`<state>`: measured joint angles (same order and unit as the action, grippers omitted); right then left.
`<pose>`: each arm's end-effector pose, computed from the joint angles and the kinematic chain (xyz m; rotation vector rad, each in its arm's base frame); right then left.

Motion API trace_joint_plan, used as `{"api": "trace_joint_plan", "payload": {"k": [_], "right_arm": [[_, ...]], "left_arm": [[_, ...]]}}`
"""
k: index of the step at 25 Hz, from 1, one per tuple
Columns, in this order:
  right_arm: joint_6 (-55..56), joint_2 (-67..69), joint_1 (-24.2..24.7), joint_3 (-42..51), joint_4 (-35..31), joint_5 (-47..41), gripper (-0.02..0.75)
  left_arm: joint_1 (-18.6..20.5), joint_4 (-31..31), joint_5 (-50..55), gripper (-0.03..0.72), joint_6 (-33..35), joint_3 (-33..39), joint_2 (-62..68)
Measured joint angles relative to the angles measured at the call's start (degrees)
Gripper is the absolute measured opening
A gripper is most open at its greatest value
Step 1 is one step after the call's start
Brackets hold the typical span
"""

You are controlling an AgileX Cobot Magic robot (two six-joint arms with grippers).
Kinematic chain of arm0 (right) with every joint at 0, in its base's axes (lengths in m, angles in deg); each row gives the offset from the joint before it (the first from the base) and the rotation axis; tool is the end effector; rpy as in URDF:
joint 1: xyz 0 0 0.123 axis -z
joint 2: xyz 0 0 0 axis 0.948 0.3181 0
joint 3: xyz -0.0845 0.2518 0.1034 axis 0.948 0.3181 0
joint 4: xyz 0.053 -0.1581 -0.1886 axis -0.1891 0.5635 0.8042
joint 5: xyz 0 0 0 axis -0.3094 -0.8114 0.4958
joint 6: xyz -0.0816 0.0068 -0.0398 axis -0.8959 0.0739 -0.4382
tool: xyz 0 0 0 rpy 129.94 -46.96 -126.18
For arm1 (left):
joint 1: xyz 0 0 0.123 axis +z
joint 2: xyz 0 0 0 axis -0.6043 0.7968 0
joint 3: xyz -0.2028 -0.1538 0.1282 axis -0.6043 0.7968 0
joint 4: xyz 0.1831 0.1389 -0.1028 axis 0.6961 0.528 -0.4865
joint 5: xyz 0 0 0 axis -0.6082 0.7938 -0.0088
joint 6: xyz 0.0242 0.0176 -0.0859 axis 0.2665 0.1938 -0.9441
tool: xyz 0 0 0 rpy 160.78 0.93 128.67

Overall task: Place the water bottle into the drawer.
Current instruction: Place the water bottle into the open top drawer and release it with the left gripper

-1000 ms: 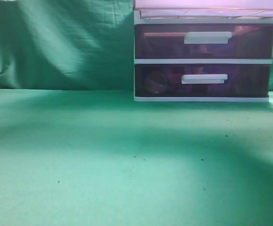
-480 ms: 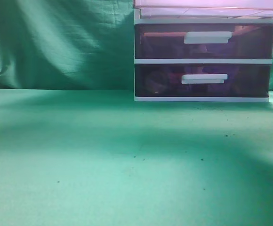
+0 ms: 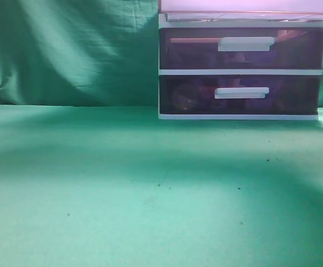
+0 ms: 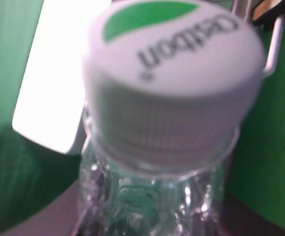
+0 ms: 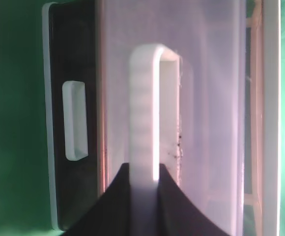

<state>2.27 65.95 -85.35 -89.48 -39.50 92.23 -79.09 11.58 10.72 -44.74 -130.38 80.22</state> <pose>0.2898 0.0766 0.2700 -1.5253 1.2892 -0.7542 0.2968 -0.2479 0.4601 1.4631 1.5227 0.2522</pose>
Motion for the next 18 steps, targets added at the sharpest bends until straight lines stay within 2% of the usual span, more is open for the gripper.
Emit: {"api": "trace_joint_plan", "payload": {"k": [4, 8, 13, 18], "right_arm": [[0.0, -0.1, 0.0, 0.0, 0.1, -0.3, 0.083], [0.0, -0.1, -0.7, 0.0, 0.2, -0.7, 0.083], [0.0, -0.1, -2.4, 0.0, -0.2, -1.8, 0.083], [0.9, -0.1, -3.4, 0.0, -0.7, -2.4, 0.083]], "left_arm": [[-2.0, -0.5, -2.3, 0.285, 10.5, -1.3, 3.5], [-2.1, -0.6, -7.0, 0.285, 14.2, -1.3, 7.0], [-4.3, -0.2, -12.8, 0.285, 13.9, -1.7, 8.7], [-5.1, -0.4, -13.8, 0.285, 2.9, -5.1, 11.9]]}}
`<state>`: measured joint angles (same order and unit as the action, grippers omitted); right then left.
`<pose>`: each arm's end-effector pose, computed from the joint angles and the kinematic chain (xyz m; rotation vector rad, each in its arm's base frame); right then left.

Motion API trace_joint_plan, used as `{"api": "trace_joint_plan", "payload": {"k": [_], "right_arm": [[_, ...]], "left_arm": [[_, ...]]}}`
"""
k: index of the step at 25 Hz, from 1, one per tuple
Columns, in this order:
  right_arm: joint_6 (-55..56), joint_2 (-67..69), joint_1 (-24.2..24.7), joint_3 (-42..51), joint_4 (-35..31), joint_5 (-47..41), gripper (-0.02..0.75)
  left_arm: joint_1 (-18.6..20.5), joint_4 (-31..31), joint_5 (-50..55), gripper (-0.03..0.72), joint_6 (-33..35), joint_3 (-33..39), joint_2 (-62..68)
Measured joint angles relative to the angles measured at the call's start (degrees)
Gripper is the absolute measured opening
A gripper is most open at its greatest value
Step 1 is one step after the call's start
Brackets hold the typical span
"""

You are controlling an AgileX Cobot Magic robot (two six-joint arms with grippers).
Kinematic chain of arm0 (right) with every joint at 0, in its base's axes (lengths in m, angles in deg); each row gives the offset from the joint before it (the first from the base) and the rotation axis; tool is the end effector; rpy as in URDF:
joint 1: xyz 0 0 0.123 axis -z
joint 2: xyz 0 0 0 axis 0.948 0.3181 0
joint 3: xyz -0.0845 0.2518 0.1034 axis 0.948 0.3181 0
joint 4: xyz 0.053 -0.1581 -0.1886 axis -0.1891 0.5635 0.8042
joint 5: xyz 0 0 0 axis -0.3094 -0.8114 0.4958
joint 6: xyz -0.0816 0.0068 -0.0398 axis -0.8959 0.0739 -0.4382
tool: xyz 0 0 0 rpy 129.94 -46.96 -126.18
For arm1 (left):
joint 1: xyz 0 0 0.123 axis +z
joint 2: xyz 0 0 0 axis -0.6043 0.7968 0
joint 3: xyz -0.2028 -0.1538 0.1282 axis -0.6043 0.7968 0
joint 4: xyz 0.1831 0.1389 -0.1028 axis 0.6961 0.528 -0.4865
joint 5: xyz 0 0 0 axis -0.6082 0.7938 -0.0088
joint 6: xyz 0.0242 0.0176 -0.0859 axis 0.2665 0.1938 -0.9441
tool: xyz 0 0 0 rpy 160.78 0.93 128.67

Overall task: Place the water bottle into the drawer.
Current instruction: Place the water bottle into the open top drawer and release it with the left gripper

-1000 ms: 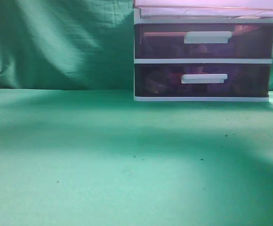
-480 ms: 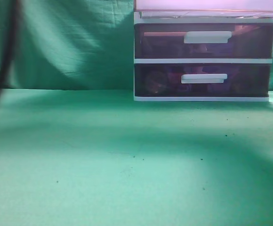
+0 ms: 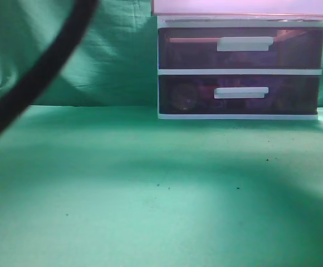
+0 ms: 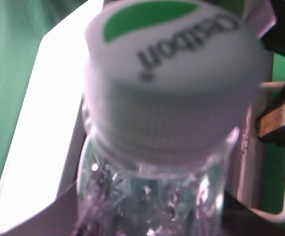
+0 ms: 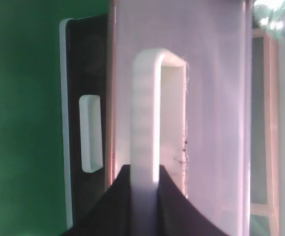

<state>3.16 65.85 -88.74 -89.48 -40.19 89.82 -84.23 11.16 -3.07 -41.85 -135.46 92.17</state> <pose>0.2837 0.0919 0.2671 -1.5626 1.2905 -0.6955 0.3198 -0.3282 0.4186 1.5022 1.3070 0.2057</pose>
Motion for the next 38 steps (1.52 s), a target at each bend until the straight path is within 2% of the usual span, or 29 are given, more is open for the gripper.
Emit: {"api": "trace_joint_plan", "payload": {"k": [5, 11, 18, 22, 24, 34, 36, 38], "right_arm": [[0.2, 0.0, 0.0, 0.0, 0.0, -0.2, 0.083], [0.9, 0.0, 0.0, 0.1, 0.0, -0.3, 0.083], [1.2, -0.1, 0.0, 0.6, 0.0, 0.1, 0.083], [1.3, -0.1, 0.0, 0.6, 0.0, 0.1, 0.083], [1.3, -0.1, 0.0, 0.7, 0.0, -0.2, 0.083], [3.2, -0.1, 0.0, 0.7, 0.0, -0.4, 0.083], [3.7, -0.1, 0.0, 0.7, 0.2, -0.4, 0.083], [3.8, -0.1, 0.0, 0.7, 0.5, -0.4, 0.083]], "left_arm": [[0.0, 1.3, -0.3, 0.285, -6.4, -3.7, 2.9], [-0.1, 10.4, -1.2, 0.285, -10.3, -4.3, 5.6], [1.3, 12.4, -4.3, 0.285, -13.4, -4.3, 8.4], [1.6, 12.4, -16.1, 0.568, -15.7, -4.4, 10.1], [1.6, 12.4, -22.9, 0.645, -19.3, -4.5, 10.7], [2.6, 12.4, -34.1, 0.641, -26.5, -4.7, 11.3], [2.6, 11.9, -38.4, 0.641, -30.3, -4.7, 11.3], [2.6, 10.6, -42.8, 0.641, -36.8, -5.6, 11.3]]}}
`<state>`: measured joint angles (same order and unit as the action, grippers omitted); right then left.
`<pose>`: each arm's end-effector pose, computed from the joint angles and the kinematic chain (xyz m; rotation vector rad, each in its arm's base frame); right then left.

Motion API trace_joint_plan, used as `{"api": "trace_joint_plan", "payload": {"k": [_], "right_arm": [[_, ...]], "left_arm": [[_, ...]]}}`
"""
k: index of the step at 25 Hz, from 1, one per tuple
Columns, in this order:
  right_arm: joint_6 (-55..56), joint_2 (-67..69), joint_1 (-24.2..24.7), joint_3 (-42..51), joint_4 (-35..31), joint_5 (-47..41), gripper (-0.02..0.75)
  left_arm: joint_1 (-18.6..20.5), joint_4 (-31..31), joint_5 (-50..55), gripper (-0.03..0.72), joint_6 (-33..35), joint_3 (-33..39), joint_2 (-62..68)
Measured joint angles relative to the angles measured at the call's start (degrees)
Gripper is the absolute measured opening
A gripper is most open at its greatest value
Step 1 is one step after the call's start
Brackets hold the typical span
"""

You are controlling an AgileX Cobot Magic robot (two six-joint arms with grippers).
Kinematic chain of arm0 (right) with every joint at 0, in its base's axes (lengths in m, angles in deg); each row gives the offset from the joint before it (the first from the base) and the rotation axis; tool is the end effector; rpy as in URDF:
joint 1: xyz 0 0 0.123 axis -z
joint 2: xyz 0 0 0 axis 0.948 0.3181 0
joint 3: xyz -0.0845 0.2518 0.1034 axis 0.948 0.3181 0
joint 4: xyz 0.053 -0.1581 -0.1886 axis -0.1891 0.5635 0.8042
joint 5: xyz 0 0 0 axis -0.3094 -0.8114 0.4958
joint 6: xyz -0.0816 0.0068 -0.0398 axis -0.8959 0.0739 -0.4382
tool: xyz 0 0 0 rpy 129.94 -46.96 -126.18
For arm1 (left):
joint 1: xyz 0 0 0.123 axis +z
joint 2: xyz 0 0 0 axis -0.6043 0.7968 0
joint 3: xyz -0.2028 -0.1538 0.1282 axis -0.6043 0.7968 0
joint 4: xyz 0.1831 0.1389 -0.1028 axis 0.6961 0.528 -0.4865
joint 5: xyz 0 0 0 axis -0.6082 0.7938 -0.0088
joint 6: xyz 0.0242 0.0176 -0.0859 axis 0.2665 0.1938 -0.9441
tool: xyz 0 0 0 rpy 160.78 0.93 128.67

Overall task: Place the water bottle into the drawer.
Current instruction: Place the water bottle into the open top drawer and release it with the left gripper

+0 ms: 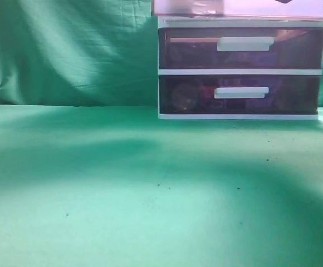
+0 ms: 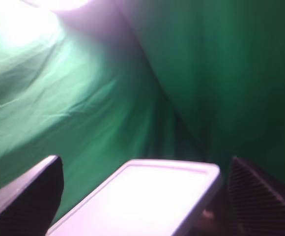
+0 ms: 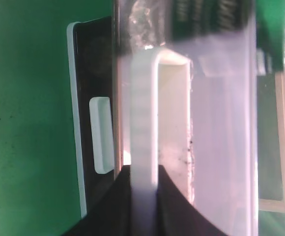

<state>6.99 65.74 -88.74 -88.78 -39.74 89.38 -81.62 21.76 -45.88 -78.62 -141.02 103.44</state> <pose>0.2815 0.0911 0.2632 -1.5312 1.3439 -0.6519 0.3678 -0.3640 0.4189 0.8501 1.0580 -0.2122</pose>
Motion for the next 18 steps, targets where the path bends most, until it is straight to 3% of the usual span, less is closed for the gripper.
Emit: {"api": "trace_joint_plan", "payload": {"k": [3, 8, 14, 18], "right_arm": [[0.2, 0.0, 0.0, 0.0, 0.0, -0.1, 0.083], [1.7, 0.0, 0.0, 0.0, 0.3, -0.2, 0.083], [2.1, 0.0, 0.0, 0.0, 0.4, -0.3, 0.083], [2.2, 0.0, 0.0, 0.0, 0.4, -0.4, 0.083]], "left_arm": [[0.0, -0.3, -4.3, 0.578, -8.4, -1.4, 0.0], [0.0, 1.0, 1.3, 0.535, -10.3, -5.2, -1.1], [0.0, 1.7, 34.8, 0.535, -11.0, -7.2, -10.8], [0.0, 1.4, 54.6, 0.334, -10.0, -7.7, -15.5]]}}
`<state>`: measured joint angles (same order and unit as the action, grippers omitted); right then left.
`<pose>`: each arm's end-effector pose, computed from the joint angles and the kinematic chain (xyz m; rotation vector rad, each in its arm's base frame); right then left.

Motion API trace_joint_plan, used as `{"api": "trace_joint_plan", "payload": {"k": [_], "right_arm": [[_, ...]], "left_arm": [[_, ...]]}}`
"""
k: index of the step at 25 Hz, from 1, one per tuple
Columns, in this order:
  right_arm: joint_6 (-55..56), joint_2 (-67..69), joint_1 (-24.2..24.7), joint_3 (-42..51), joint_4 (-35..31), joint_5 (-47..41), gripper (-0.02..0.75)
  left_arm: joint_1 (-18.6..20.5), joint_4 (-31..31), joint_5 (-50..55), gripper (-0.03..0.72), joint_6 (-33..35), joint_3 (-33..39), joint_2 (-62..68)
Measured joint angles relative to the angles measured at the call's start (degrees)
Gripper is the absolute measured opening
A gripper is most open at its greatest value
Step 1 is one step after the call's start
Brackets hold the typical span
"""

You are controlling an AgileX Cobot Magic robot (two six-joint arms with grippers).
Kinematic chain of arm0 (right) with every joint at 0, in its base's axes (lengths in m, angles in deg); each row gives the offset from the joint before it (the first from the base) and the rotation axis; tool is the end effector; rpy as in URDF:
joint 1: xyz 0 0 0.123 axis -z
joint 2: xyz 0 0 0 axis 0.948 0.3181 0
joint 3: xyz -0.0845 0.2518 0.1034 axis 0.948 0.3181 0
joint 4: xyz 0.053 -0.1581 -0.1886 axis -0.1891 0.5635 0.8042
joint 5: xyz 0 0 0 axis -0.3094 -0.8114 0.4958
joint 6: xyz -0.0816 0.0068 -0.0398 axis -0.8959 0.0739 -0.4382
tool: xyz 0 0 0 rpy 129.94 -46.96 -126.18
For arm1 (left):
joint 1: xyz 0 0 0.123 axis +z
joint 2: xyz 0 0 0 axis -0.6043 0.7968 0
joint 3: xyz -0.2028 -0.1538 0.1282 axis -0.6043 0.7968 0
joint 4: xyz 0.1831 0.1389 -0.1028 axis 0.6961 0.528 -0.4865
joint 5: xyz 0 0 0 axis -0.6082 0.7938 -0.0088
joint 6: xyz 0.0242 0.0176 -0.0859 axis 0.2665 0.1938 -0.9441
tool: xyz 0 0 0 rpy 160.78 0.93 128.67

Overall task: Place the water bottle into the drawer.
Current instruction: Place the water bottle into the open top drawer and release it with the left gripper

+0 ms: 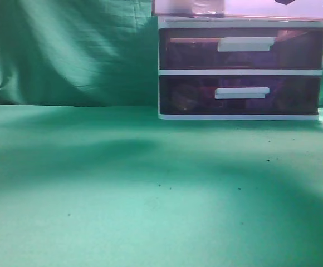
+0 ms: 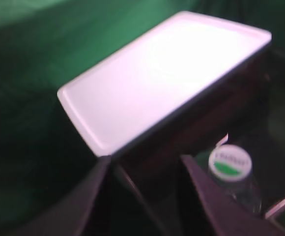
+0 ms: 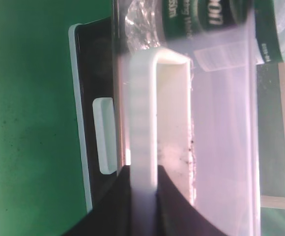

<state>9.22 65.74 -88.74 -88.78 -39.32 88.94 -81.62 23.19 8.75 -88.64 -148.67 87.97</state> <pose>0.2813 0.0909 0.2626 -1.5123 1.3713 -0.6304 0.3077 -0.2639 0.5072 0.7288 1.6971 -0.0796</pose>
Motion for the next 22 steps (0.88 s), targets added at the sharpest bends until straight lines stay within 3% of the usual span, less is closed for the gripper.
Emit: {"api": "trace_joint_plan", "payload": {"k": [3, 6, 12, 18, 22], "right_arm": [[0.0, 0.0, 0.0, 0.0, 0.0, 0.0, 0.083], [0.1, 0.0, 0.0, 0.0, 0.0, -0.1, 0.083], [0.1, 0.0, 0.0, 0.0, 0.0, -0.1, 0.083], [0.6, 0.0, 0.0, 0.0, 0.1, -0.1, 0.083], [1.3, 0.0, 0.0, 0.1, 0.3, -0.3, 0.083]], "left_arm": [[0.0, -2.3, 10.0, 0.111, 6.1, 0.0, -0.3], [0.0, -5.1, 13.5, 0.000, 11.1, 0.0, 2.0], [0.0, -8.8, 12.7, 0.000, 12.9, 0.0, 8.3], [0.0, -14.0, -6.0, 0.000, 14.0, 0.0, 15.8], [0.0, -14.6, -7.2, 0.000, 14.3, 0.2, 17.5]]}}
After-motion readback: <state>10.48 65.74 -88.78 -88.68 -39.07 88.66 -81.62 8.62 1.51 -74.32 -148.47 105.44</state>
